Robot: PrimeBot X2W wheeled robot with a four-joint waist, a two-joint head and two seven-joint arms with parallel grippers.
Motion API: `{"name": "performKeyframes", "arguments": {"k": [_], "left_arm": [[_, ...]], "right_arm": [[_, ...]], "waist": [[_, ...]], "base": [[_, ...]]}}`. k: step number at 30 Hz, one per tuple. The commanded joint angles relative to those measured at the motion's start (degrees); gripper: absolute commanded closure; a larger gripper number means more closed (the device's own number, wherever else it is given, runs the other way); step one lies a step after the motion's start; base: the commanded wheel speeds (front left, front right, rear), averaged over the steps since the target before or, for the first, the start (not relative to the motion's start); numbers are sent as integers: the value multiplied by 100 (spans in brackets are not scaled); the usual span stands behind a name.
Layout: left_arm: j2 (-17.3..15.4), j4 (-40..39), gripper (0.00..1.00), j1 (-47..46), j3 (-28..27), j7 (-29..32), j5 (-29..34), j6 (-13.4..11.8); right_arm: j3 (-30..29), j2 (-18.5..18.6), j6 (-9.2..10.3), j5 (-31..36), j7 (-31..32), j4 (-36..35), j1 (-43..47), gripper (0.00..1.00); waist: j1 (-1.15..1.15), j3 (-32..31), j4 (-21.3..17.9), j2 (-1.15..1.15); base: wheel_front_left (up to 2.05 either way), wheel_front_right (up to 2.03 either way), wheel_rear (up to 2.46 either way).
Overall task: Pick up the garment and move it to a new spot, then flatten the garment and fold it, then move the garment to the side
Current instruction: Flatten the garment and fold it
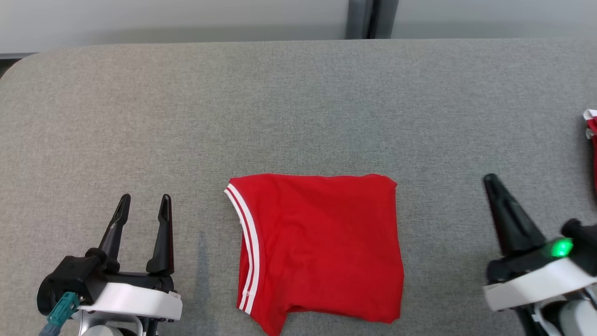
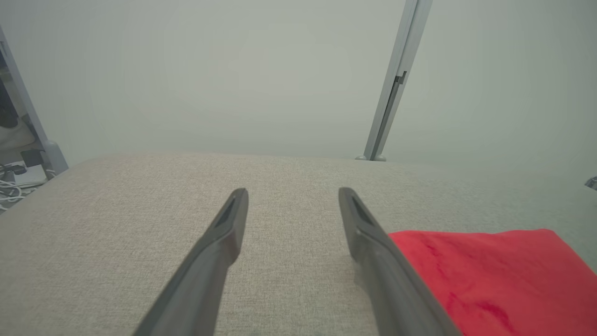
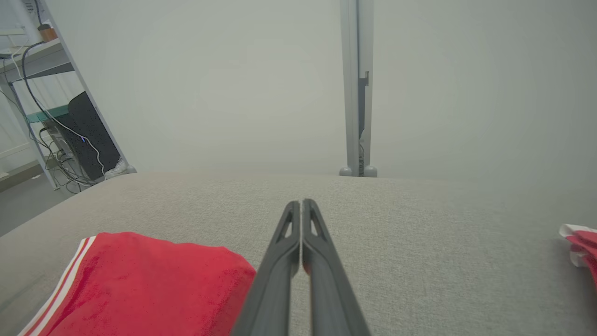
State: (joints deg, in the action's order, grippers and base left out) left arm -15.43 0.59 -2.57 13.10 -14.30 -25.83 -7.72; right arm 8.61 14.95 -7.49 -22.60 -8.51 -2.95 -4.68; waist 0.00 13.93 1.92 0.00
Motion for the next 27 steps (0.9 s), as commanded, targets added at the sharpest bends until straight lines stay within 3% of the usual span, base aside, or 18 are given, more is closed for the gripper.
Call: {"name": "performKeyframes", "arguments": {"k": [1,7,15,20,27], "left_arm": [[-10,-16,0,-45,-10,1,-9,-39],[45,7,0,-154,37,-13,-35,-3],[116,92,0,-251,89,-47,-38,52],[168,134,0,-307,79,-61,-29,75],[230,197,0,-351,50,-83,5,117]], "right_arm": [[158,21,-1,5,32,-35,-106,100],[1741,55,-1,-188,212,-66,-639,100],[3634,-5,-1,-716,139,412,-1357,100],[4343,93,-1,-1062,126,858,-1643,100],[4825,163,-1,-1429,19,1453,-1877,100]], "waist": [[0,28,32,0],[0,116,163,0],[0,228,352,0],[0,314,393,0],[0,390,398,0]], "base": [[0,0,0],[0,0,0],[0,0,0],[0,0,0],[0,0,0]]}}
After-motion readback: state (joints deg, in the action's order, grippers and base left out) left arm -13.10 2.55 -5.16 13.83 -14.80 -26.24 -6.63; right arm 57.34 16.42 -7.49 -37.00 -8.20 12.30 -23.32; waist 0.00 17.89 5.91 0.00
